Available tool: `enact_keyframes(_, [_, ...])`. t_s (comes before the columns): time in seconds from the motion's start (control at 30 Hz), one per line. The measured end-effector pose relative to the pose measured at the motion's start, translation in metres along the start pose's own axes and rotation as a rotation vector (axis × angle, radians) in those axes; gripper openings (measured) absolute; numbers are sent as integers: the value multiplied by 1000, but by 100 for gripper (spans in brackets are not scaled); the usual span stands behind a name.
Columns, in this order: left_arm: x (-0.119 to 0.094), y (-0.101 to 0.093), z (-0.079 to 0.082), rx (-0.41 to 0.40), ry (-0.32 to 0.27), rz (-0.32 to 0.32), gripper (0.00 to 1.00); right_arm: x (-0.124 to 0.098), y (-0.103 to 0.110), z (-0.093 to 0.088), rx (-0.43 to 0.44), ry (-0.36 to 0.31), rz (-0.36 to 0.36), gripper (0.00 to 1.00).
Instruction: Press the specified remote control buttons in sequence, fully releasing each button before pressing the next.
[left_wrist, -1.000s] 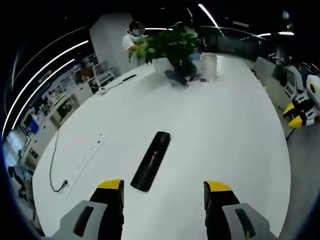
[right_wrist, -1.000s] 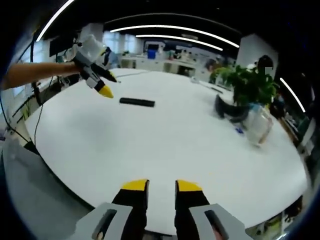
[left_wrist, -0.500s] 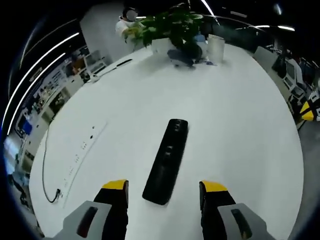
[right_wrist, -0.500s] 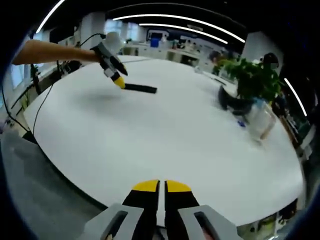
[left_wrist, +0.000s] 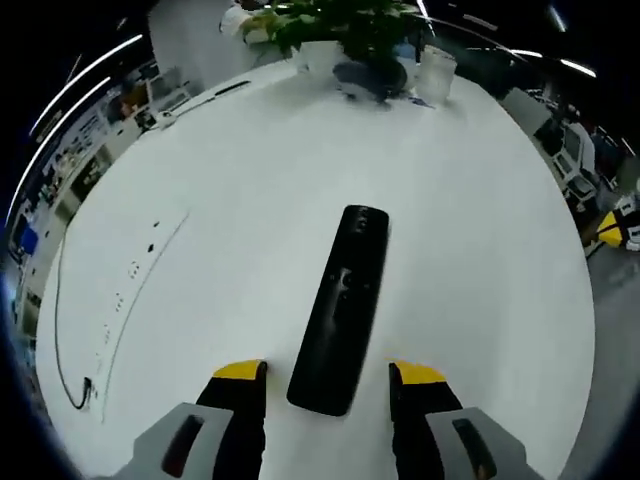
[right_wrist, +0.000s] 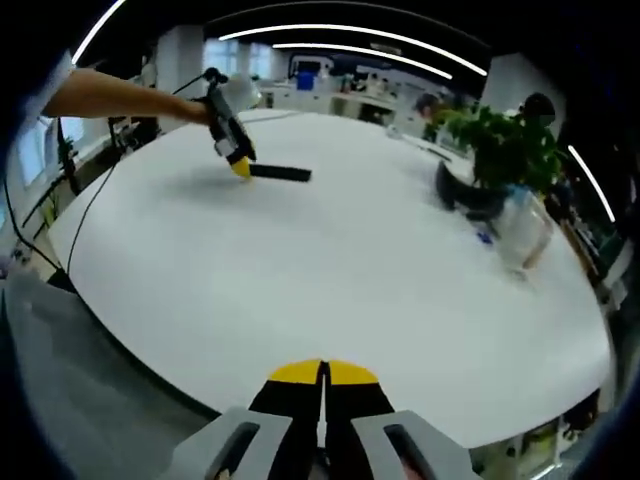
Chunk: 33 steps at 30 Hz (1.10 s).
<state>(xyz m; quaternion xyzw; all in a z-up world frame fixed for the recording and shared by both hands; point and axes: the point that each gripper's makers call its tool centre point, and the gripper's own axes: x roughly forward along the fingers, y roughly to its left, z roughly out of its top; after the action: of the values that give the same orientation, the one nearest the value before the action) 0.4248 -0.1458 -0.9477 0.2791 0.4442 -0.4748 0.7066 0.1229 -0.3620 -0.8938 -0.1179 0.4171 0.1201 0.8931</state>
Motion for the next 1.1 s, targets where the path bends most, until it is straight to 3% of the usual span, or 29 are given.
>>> enact_keyframes(0.17, [-5, 2, -6, 52, 53, -4, 34, 0, -1, -1, 8, 2, 2, 0])
enact_keyframes(0.4, [-4, -5, -5, 104, 87, -3, 24, 0, 1, -2, -1, 9, 13, 0])
enact_keyframes(0.87, [-1, -4, -3, 100, 189, 24, 23, 1, 5, -7, -7, 37, 41, 0])
enact_keyframes(0.93, [-2, -8, -6, 58, 215, 45, 23, 1, 5, -6, -13, 35, 40, 0])
enact_keyframes(1.1, [-1, -18, -13, 62, 226, 41, 23, 1, 3, -5, -9, 27, 35, 0])
